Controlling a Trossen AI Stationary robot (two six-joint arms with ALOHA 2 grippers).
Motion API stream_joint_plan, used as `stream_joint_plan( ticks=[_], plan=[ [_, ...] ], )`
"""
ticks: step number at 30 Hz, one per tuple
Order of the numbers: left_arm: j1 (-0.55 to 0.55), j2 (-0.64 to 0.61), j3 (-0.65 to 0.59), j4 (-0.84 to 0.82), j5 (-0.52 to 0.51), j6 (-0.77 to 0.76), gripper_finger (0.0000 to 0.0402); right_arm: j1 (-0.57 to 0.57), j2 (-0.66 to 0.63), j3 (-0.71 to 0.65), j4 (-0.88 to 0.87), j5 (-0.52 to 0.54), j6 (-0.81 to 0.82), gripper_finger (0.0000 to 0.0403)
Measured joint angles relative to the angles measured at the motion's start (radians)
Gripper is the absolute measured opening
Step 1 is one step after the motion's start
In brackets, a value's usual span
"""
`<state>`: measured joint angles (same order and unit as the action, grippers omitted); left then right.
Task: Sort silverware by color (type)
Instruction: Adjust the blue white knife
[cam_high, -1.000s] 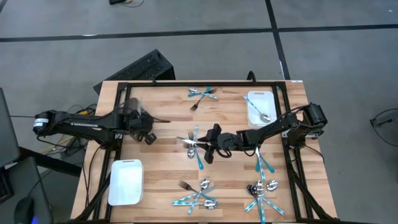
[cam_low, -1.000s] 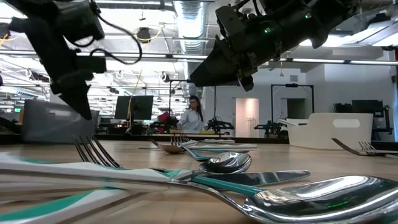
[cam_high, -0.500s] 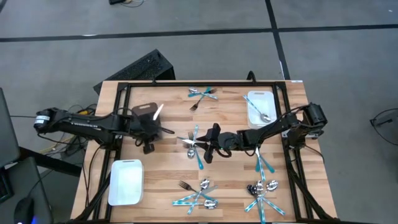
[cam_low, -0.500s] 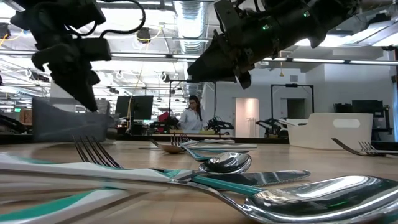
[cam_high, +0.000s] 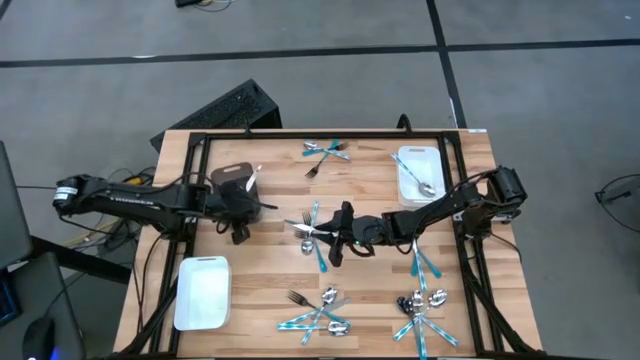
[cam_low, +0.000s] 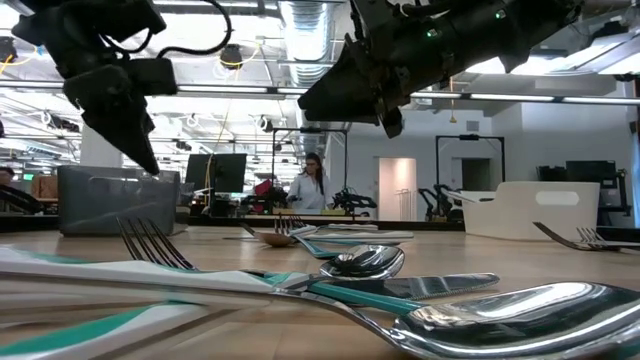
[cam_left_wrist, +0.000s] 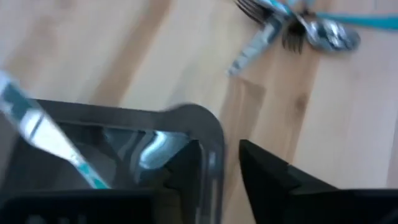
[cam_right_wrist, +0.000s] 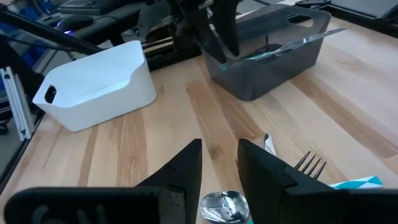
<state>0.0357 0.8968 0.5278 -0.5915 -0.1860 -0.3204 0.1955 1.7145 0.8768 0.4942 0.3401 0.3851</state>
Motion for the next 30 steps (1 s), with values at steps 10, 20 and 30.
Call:
stream_joint_plan(
  ticks=[10,20,30],
  plan=[
    [0.116,-0.033,-0.007,0.012,-0.306,-0.168,0.0161,-0.013,0.000,0.000,0.016,0.000,0.009,0.0128],
    [0.207,0.115,-0.011,-0.039,-0.167,-0.263,0.0156,-0.005,0.000,0.000,0.006,-0.002,0.027,0.0128],
    [0.208,0.253,-0.011,-0.038,-0.212,-0.307,0.0147,0.008,0.000,0.000,-0.005,-0.002,0.026,0.0128]
  ],
)
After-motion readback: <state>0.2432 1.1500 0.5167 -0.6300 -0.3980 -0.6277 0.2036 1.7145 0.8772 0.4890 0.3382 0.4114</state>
